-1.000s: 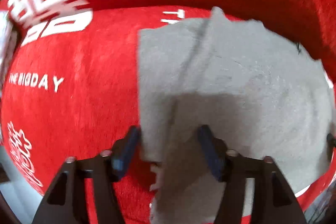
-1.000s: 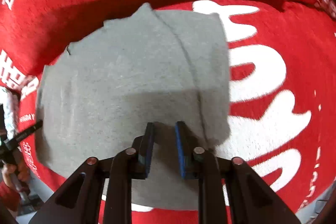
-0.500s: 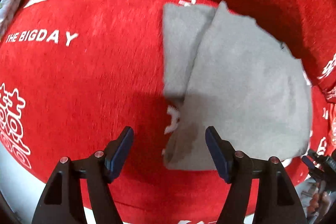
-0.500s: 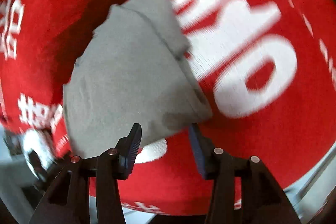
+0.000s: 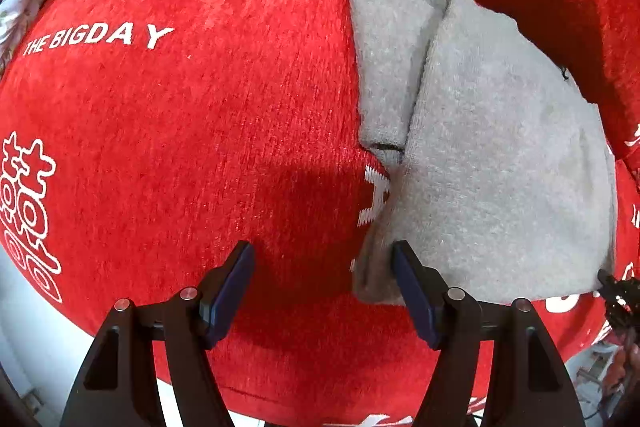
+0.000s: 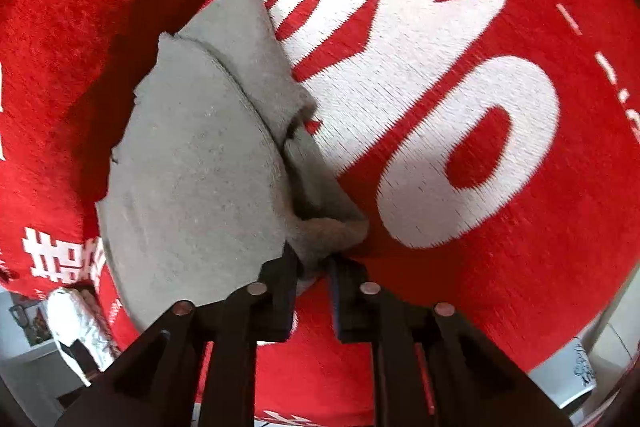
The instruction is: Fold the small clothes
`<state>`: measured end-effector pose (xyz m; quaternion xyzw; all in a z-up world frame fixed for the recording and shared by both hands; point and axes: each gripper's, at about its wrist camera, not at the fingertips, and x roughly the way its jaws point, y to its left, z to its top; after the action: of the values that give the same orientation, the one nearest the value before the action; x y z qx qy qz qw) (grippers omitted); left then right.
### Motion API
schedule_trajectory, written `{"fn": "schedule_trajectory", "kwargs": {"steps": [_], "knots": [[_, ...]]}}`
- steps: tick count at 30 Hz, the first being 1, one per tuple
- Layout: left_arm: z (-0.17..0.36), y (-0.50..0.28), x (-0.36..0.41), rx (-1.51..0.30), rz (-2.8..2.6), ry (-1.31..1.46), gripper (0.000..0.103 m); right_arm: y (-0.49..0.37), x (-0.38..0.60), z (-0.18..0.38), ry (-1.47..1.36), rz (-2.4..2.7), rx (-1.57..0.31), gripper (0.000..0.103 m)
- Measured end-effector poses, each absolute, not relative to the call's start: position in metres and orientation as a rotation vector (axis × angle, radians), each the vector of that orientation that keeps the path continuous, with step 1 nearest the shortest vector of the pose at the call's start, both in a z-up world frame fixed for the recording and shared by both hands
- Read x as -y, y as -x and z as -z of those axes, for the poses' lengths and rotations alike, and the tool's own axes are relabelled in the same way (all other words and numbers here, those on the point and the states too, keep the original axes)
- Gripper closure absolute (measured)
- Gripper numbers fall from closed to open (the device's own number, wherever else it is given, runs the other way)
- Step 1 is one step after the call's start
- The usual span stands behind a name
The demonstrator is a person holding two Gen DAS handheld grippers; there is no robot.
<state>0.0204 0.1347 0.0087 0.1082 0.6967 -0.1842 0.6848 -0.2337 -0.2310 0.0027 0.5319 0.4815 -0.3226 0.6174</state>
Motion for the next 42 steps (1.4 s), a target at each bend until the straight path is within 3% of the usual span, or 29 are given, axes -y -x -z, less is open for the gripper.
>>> {"fn": "schedule_trajectory", "kwargs": {"steps": [7,10,12,13,17,29,31,32,33,35,42], "knots": [[-0.017,-0.023,-0.136,-1.561,0.421,-0.287,0.031,0.216,0.201,-0.027,-1.17,0.654,-1.109,0.079],[-0.026,-0.024,-0.134,-1.535,0.422,-0.3,0.031,0.189,0.183,-0.034,-1.108,0.581,-1.13,0.064],[-0.033,-0.025,-0.133,-1.521,0.421,-0.3,0.002,0.169,0.173,-0.035,-1.08,0.524,-1.141,0.061],[-0.036,-0.026,-0.134,-1.505,0.415,-0.293,0.0,0.16,0.168,-0.036,-1.067,0.493,-1.148,0.061],[-0.044,-0.037,-0.143,-1.489,0.39,-0.272,0.0,0.121,0.144,-0.036,-1.03,0.385,-1.157,0.044],[-0.014,-0.073,-0.155,-1.495,0.292,-0.276,0.0,-0.028,0.096,-0.014,-0.936,0.178,-1.154,0.044],[-0.011,-0.077,-0.157,-1.489,0.29,-0.291,0.0,-0.051,0.093,-0.009,-0.922,0.16,-1.143,0.044],[-0.01,-0.078,-0.158,-1.489,0.294,-0.298,0.0,-0.061,0.091,-0.006,-0.913,0.155,-1.141,0.05],[-0.008,-0.081,-0.159,-1.49,0.3,-0.304,0.0,-0.071,0.089,-0.003,-0.903,0.147,-1.139,0.072],[-0.005,-0.084,-0.16,-1.484,0.306,-0.315,0.0,-0.091,0.084,0.003,-0.865,0.155,-1.154,0.087],[0.004,-0.093,-0.163,-1.458,0.313,-0.329,0.0,-0.121,0.06,0.022,-0.695,0.154,-1.219,0.087]]}}
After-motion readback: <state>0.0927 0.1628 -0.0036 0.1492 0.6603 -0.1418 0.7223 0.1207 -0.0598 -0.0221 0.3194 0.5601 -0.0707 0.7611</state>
